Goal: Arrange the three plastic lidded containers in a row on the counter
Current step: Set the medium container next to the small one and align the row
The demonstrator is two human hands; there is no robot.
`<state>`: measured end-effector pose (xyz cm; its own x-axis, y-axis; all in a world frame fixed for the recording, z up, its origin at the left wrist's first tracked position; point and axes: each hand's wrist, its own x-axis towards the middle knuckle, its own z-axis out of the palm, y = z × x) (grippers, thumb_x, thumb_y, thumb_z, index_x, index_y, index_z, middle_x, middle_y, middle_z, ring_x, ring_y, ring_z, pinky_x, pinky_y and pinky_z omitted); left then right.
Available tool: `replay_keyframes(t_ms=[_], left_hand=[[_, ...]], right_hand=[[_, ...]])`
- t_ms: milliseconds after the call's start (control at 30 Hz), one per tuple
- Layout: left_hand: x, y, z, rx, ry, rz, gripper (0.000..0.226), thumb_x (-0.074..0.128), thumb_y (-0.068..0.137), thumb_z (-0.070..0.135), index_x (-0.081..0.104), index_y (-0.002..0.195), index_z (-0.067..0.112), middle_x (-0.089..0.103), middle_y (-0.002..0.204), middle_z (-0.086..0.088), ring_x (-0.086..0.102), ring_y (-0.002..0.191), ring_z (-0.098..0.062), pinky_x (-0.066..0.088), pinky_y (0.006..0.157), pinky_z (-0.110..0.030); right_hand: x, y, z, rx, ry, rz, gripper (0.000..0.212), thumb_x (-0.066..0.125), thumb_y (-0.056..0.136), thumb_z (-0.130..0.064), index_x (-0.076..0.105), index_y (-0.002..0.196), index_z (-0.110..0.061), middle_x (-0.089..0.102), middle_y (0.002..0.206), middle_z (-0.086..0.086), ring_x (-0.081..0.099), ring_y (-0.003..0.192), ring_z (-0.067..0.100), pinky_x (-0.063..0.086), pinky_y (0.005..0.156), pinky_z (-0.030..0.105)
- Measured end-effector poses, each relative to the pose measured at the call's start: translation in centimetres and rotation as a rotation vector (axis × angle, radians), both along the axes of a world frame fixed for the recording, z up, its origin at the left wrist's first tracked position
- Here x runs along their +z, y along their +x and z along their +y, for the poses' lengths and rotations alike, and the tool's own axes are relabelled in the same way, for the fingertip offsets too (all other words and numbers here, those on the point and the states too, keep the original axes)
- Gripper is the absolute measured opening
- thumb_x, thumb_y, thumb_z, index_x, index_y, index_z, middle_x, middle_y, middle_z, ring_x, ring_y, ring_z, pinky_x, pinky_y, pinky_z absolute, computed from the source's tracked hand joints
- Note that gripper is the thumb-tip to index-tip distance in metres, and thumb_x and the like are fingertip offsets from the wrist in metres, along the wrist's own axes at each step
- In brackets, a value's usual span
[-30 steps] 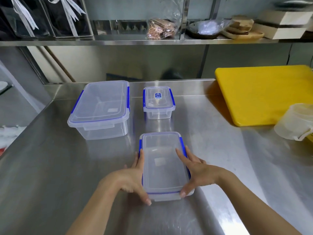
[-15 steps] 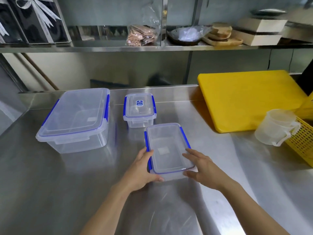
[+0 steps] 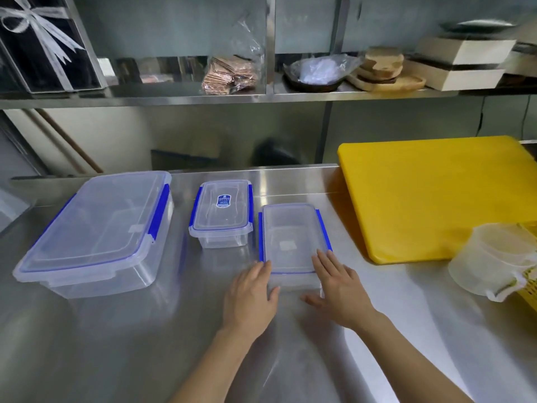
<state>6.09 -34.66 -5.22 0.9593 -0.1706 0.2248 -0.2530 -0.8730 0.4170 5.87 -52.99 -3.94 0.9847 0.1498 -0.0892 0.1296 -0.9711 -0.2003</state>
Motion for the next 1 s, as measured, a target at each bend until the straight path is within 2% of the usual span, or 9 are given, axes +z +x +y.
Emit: replay_keyframes(t_ms=[67, 133, 200, 300, 400, 533, 633, 767, 1000], left_hand=[[-0.5, 1.6, -0.3, -0.051, 0.067, 0.1, 0.075, 0.048, 0.089, 0.043, 0.006, 0.146, 0.019, 0.008, 0.158, 0.003, 0.01, 0.144, -0.013, 0.01, 0.115, -0.027], [-0.9, 3.1, -0.7, -0.054, 0.067, 0.193, 0.088, 0.05, 0.087, 0.046, -0.013, 0.144, 0.022, -0.013, 0.156, 0.006, -0.005, 0.144, -0.01, -0.005, 0.11, -0.023], [-1.3, 4.6, -1.2, -0.031, 0.018, 0.252, 0.099, 0.055, 0.085, 0.046, -0.026, 0.137, 0.026, -0.026, 0.15, 0.012, -0.007, 0.143, -0.011, -0.005, 0.106, -0.024], [-1.7, 7.1, -1.9, -0.006, -0.051, 0.311, 0.107, 0.061, 0.081, 0.044, -0.034, 0.129, 0.031, -0.036, 0.139, 0.017, -0.006, 0.143, -0.011, 0.004, 0.113, -0.029], [-1.6, 9.7, -2.3, 0.038, -0.086, 0.344, 0.109, 0.062, 0.081, 0.046, -0.03, 0.137, 0.028, -0.037, 0.14, 0.017, -0.003, 0.144, -0.014, 0.014, 0.115, -0.035], [-1.5, 11.6, -3.3, 0.104, -0.176, 0.352, 0.105, 0.059, 0.08, 0.052, -0.02, 0.142, 0.023, -0.022, 0.155, 0.007, -0.002, 0.145, -0.017, 0.023, 0.114, -0.038], [-1.7, 11.5, -3.8, 0.134, -0.21, 0.314, 0.106, 0.06, 0.079, 0.053, -0.016, 0.143, 0.019, -0.016, 0.157, 0.003, -0.004, 0.145, -0.017, 0.02, 0.115, -0.039], [-1.5, 11.2, -4.3, 0.126, -0.266, 0.32, 0.105, 0.061, 0.079, 0.052, -0.015, 0.144, 0.019, -0.018, 0.156, 0.004, -0.009, 0.144, -0.016, 0.016, 0.116, -0.038], [-0.7, 11.1, -7.7, 0.021, -0.354, 0.353, 0.1, 0.063, 0.08, 0.046, -0.009, 0.145, 0.019, -0.016, 0.157, 0.005, 0.0, 0.145, -0.015, 0.016, 0.118, -0.037]], right_hand=[[0.2, 1.9, -0.3, 0.0, 0.005, 0.025, 0.088, 0.043, 0.085, -0.06, -0.006, 0.144, -0.015, -0.006, 0.157, 0.005, -0.009, 0.144, 0.021, 0.006, 0.117, 0.039], [0.3, 3.9, -0.7, 0.013, 0.019, 0.053, 0.09, 0.044, 0.085, -0.058, -0.008, 0.144, -0.015, -0.01, 0.157, 0.005, -0.011, 0.143, 0.021, 0.007, 0.117, 0.04], [0.5, 5.8, -1.1, 0.032, 0.042, 0.071, 0.09, 0.046, 0.086, -0.055, -0.009, 0.144, -0.015, -0.011, 0.157, 0.004, -0.013, 0.143, 0.02, 0.013, 0.116, 0.039], [0.4, 8.4, -1.3, 0.057, 0.063, 0.072, 0.091, 0.05, 0.087, -0.051, -0.011, 0.143, -0.014, -0.012, 0.157, 0.004, -0.014, 0.143, 0.02, 0.017, 0.115, 0.038], [0.0, 10.9, -1.2, 0.061, 0.072, 0.066, 0.092, 0.051, 0.087, -0.049, -0.013, 0.143, -0.014, -0.013, 0.157, 0.004, -0.015, 0.142, 0.02, 0.016, 0.116, 0.038], [-0.9, 13.1, -0.8, 0.06, 0.048, 0.009, 0.093, 0.05, 0.085, -0.053, -0.011, 0.143, -0.014, -0.008, 0.157, 0.004, -0.012, 0.143, 0.023, 0.02, 0.115, 0.042], [-1.9, 13.3, -0.7, 0.047, 0.014, -0.059, 0.096, 0.05, 0.081, -0.058, -0.007, 0.144, -0.014, -0.003, 0.158, 0.004, -0.007, 0.144, 0.024, 0.024, 0.113, 0.043], [-2.5, 13.2, -1.0, 0.016, 0.003, -0.107, 0.092, 0.046, 0.081, -0.063, -0.003, 0.144, -0.018, 0.0, 0.158, 0.002, -0.005, 0.144, 0.022, 0.02, 0.114, 0.044], [-2.6, 12.7, -4.8, -0.071, -0.096, -0.142, 0.087, 0.033, 0.083, -0.067, -0.005, 0.144, -0.018, -0.002, 0.158, 0.0, -0.007, 0.144, 0.02, 0.016, 0.114, 0.044]])
